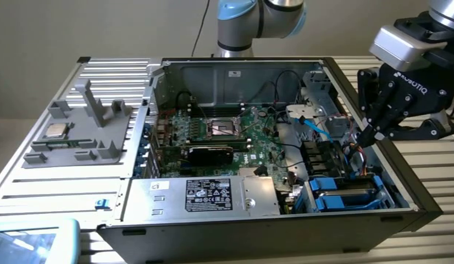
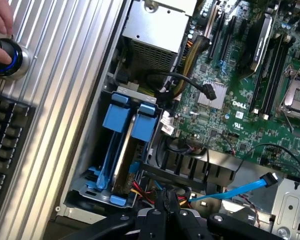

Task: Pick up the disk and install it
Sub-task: 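Insert the second disk wire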

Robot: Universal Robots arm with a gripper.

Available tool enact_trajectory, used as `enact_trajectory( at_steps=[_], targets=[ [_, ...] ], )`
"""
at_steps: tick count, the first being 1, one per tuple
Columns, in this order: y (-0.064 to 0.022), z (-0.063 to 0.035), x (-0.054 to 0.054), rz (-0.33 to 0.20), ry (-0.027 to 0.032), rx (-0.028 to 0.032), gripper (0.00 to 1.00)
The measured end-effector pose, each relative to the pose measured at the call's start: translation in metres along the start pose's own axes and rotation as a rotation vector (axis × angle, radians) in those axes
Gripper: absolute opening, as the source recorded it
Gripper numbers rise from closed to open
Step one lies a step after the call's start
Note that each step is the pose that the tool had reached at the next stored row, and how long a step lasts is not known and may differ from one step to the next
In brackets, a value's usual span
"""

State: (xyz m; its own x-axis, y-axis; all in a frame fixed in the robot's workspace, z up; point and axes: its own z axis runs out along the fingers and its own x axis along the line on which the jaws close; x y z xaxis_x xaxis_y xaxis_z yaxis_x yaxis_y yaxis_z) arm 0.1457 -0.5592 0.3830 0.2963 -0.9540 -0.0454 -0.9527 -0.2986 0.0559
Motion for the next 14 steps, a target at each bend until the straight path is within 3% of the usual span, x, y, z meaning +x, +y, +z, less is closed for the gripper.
enact_trajectory(
  at_steps=[6, 14],
  targets=[
    [0.0000, 0.0000, 0.0000, -0.082, -0.0235, 0.0050, 0.11],
    [-0.0001, 0.0000, 0.0000, -0.206, -0.0376, 0.0081, 0.11]
  ],
)
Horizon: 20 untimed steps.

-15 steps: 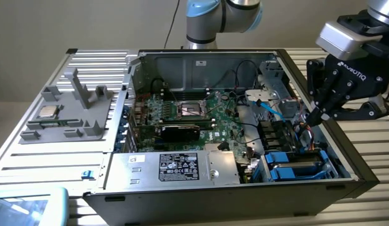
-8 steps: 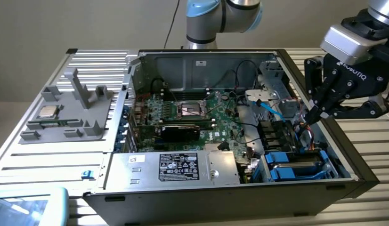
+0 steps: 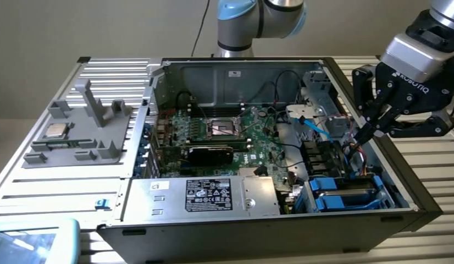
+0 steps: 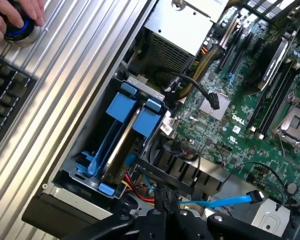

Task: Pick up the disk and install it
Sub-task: 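Insert the second disk wire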

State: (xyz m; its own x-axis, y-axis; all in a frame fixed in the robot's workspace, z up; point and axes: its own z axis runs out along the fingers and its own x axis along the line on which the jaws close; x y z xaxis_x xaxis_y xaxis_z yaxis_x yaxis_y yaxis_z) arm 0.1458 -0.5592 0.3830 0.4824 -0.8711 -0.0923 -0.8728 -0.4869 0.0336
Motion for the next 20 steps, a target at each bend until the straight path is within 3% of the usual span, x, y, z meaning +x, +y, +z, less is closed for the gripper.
enact_trajectory(
  at_steps=[4, 8, 11, 15, 20],
  targets=[
    [0.0001, 0.0001, 0.0001, -0.067, -0.0020, -0.0006, 0.11],
    [-0.0001, 0.0001, 0.0001, -0.127, -0.0047, 0.0029, 0.11],
    [0.0001, 0.0002, 0.0000, -0.168, -0.0097, 0.0043, 0.11],
    [0.0000, 0.0007, 0.0001, -0.218, -0.0225, 0.0088, 0.11],
    [0.0000, 0.0014, 0.0002, -0.276, -0.0494, 0.0224, 0.11]
  ],
)
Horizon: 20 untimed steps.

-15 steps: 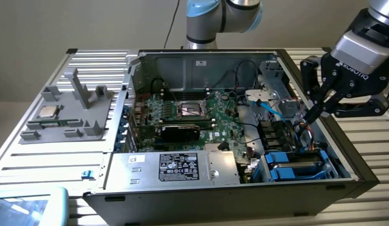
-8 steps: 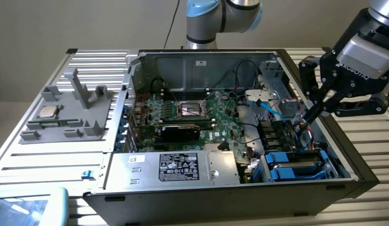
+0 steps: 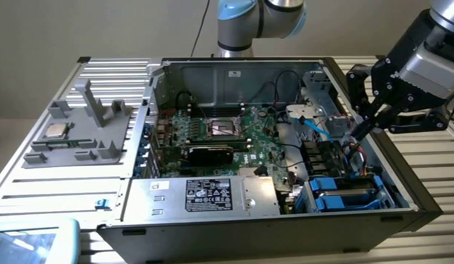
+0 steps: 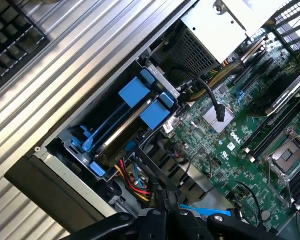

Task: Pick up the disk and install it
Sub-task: 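Insert the second disk wire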

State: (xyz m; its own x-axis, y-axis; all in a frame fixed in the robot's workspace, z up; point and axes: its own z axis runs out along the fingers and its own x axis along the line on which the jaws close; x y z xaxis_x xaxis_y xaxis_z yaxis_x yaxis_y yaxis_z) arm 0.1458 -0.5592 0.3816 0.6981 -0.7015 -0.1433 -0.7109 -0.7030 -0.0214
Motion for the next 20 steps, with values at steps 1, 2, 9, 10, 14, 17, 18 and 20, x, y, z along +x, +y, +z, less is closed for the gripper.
enact_trajectory(
  at_steps=[1, 2, 9, 10, 14, 17, 18, 20],
  targets=[
    [0.0000, 0.0001, 0.0000, -0.012, -0.0038, 0.0017, 0.11],
    [0.0000, 0.0002, 0.0000, -0.024, -0.0052, 0.0011, 0.11],
    [0.0000, 0.0001, 0.0001, -0.146, -0.0007, -0.0095, 0.11],
    [-0.0001, 0.0002, 0.0001, -0.164, 0.0015, -0.0097, 0.11],
    [0.0000, 0.0002, 0.0001, -0.233, 0.0123, -0.0084, 0.11],
    [0.0000, 0.0002, 0.0001, -0.279, 0.0177, -0.0091, 0.11],
    [0.0000, 0.0002, 0.0001, -0.294, 0.0182, -0.0105, 0.11],
    [0.0001, 0.0002, 0.0000, -0.323, 0.0179, -0.0147, 0.11]
  ],
)
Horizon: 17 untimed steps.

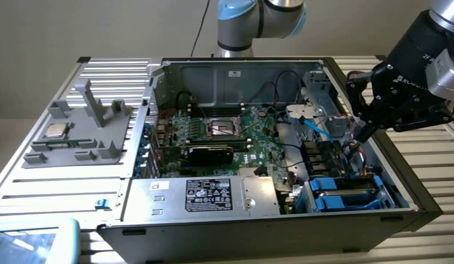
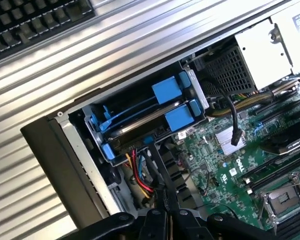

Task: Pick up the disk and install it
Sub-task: 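Insert the second disk wire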

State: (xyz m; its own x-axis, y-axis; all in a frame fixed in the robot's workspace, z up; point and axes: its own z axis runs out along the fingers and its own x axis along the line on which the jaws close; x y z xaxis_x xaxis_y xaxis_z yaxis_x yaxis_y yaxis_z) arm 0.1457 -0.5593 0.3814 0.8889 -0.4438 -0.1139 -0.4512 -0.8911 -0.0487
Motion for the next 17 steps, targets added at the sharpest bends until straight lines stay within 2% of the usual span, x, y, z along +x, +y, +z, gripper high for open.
enact_trajectory(
  at_steps=[3, 4, 7, 9, 13, 17],
  targets=[
    [-0.0001, -0.0001, 0.0000, -0.034, 0.0015, -0.0078, 0.11],
    [-0.0001, -0.0002, 0.0001, -0.044, 0.0035, -0.0127, 0.11],
    [-0.0001, 0.0000, 0.0001, -0.072, 0.0136, -0.0342, 0.11],
    [0.0000, 0.0000, 0.0001, -0.095, 0.0169, -0.0419, 0.11],
    [-0.0001, -0.0001, 0.0002, -0.162, 0.0194, -0.0474, 0.11],
    [0.0003, -0.0003, 0.0002, -0.224, 0.0290, -0.0487, 0.11]
  ],
)
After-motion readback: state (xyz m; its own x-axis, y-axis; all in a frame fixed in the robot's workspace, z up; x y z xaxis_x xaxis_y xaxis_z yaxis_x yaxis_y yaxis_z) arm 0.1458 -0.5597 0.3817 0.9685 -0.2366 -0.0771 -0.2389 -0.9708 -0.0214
